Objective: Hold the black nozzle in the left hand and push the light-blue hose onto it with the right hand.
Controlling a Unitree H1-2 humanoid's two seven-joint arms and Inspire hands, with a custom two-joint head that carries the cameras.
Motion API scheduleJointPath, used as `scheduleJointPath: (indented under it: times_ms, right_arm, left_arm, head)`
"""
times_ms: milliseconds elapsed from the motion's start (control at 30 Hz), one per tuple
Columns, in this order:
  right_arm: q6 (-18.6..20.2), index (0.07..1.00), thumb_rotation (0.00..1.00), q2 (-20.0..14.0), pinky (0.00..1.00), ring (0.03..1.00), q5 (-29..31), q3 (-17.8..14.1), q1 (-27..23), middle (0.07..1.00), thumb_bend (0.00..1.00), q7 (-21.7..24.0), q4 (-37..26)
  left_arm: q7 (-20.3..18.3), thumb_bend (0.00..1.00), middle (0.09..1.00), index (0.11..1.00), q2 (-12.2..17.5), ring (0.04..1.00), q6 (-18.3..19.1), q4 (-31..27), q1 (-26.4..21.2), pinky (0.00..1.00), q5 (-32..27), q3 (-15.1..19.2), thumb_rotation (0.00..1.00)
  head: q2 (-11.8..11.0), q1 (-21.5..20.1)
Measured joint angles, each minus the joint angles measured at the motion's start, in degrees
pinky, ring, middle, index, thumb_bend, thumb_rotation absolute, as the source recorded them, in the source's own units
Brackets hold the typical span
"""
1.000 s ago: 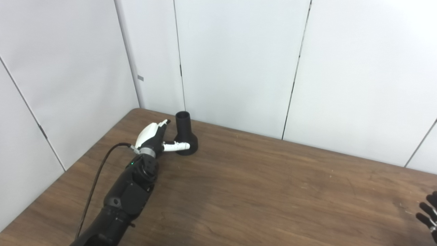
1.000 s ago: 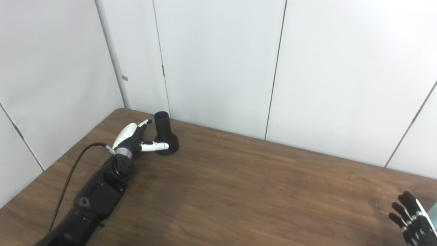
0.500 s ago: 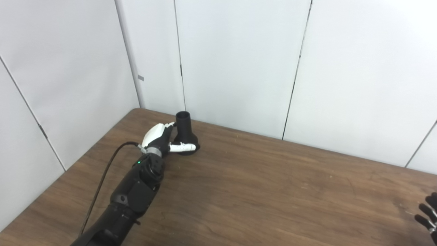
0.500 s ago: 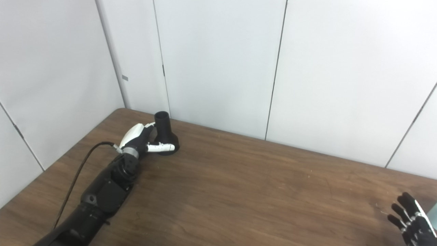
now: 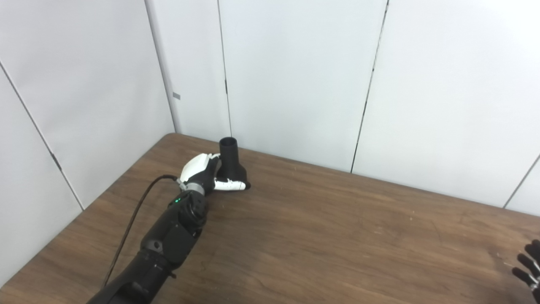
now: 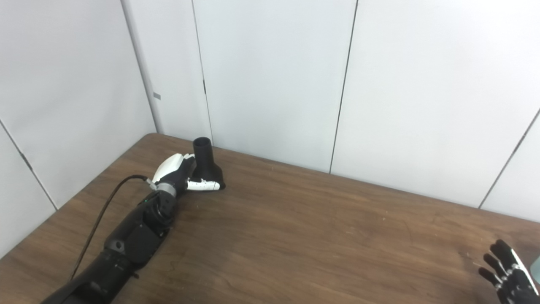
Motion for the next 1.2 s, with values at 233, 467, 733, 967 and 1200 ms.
scheduleJointPath:
  times_ms: [233, 467, 733, 967, 1200]
  right_arm:
    - [0.0, 0.946, 0.99, 0.3, 0.85, 0.926, 0.0, 0.0, 0.2, 0.946, 0.64, 0.0, -0.4]
    - [0.2, 0.946, 0.99, 0.4, 0.85, 0.927, 0.0, 0.1, 0.1, 0.944, 0.66, 0.0, -0.4]
    - [1.5, 0.946, 0.98, 0.4, 0.86, 0.93, 0.1, 0.1, 0.2, 0.944, 0.64, 0.0, -0.9]
    - [1.5, 0.947, 0.98, 0.5, 0.87, 0.931, 0.1, 0.2, 0.2, 0.944, 0.64, 0.0, -0.9]
    - [1.5, 0.949, 0.98, 0.4, 0.86, 0.929, 0.1, 0.2, 0.2, 0.944, 0.64, 0.0, -0.9]
  left_arm:
    - [-0.1, 0.96, 0.99, 0.842, 0.1, 1.0, 1.5, 1.2, -0.5, 1.0, 1.1, -1.2, 0.48]
    - [-1.0, 0.96, 0.976, 0.82, 0.1, 1.0, 3.3, 1.4, -0.8, 1.0, 2.2, -1.2, 0.45]
    - [-1.4, 0.93, 0.946, 0.761, 0.0, 0.988, 3.3, 2.6, -1.7, 1.0, 1.9, -0.9, 0.42]
    - [0.2, 0.8, 0.905, 0.577, -0.2, 0.964, 1.9, 2.8, -1.7, 1.0, 0.0, 0.2, 0.23]
    - [3.4, 0.52, 0.835, 0.485, -1.1, 0.92, -2.0, 3.1, -1.7, 1.0, -2.0, 1.9, 0.06]
  head:
    - [0.4, -0.1]
    - [0.4, -0.4]
    - [0.6, -0.5]
    - [0.8, -0.5]
    - [1.1, -0.5]
